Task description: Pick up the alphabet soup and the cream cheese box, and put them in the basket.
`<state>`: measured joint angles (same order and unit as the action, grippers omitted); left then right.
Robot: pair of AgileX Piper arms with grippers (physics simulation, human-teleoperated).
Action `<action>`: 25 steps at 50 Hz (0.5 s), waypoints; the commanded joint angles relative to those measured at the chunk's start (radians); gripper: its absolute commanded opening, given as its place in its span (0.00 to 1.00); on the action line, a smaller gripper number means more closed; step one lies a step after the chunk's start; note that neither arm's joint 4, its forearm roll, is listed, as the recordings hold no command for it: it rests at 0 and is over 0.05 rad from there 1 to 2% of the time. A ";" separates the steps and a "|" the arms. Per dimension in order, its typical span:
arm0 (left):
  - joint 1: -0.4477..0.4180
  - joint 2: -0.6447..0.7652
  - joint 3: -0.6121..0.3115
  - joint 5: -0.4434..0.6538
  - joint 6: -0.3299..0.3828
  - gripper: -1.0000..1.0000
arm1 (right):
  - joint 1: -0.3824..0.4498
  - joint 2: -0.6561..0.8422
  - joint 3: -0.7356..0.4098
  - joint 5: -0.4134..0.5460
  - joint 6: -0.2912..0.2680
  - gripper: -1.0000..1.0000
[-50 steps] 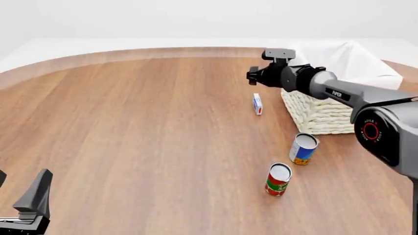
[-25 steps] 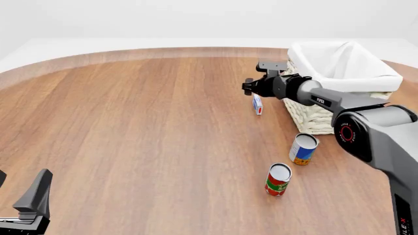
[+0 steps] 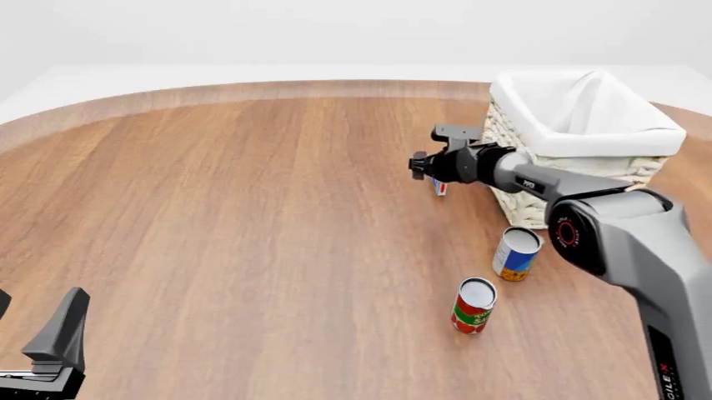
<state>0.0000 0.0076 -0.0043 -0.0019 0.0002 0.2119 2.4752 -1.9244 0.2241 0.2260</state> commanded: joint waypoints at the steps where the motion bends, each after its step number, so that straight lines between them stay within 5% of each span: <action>1: 0.000 0.000 0.000 0.000 0.000 1.00 | -0.001 0.041 -0.011 0.005 0.020 1.00; 15: 0.000 0.000 0.000 0.000 0.000 1.00 | 0.013 0.085 -0.032 0.024 0.033 1.00; 16: 0.000 0.000 0.000 0.000 0.000 1.00 | 0.015 0.087 -0.036 0.029 0.027 0.00; 25: 0.000 0.000 0.000 0.000 0.000 1.00 | 0.008 0.052 -0.020 0.017 0.006 0.00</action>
<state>0.0000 0.0076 -0.0043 -0.0019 0.0001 0.2158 2.5182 -1.9530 0.2423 0.2428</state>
